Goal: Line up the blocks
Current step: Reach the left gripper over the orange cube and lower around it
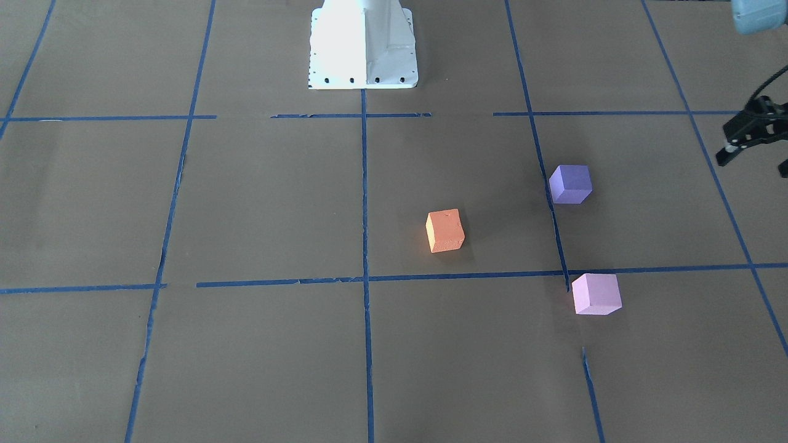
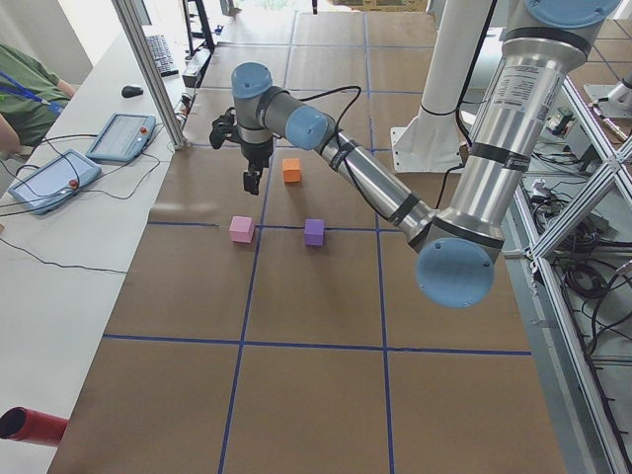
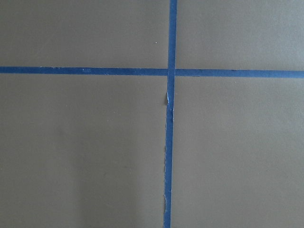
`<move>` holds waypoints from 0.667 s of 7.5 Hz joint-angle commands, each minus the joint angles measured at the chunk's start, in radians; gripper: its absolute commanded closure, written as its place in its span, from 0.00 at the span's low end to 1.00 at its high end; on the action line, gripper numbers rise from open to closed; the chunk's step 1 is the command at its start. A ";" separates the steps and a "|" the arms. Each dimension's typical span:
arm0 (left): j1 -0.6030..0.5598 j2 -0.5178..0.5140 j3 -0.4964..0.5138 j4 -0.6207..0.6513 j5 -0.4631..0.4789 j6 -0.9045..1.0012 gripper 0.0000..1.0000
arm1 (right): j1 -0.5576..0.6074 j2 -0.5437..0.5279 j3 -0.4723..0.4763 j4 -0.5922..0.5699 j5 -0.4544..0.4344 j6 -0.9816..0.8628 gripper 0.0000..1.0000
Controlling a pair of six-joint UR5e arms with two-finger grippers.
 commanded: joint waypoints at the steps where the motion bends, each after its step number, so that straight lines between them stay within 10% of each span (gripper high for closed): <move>1: 0.181 -0.093 -0.007 -0.006 0.053 -0.235 0.00 | 0.000 0.000 0.000 0.000 0.000 0.000 0.00; 5: 0.426 -0.271 0.134 -0.020 0.232 -0.567 0.00 | 0.000 0.000 0.000 0.000 0.000 0.000 0.00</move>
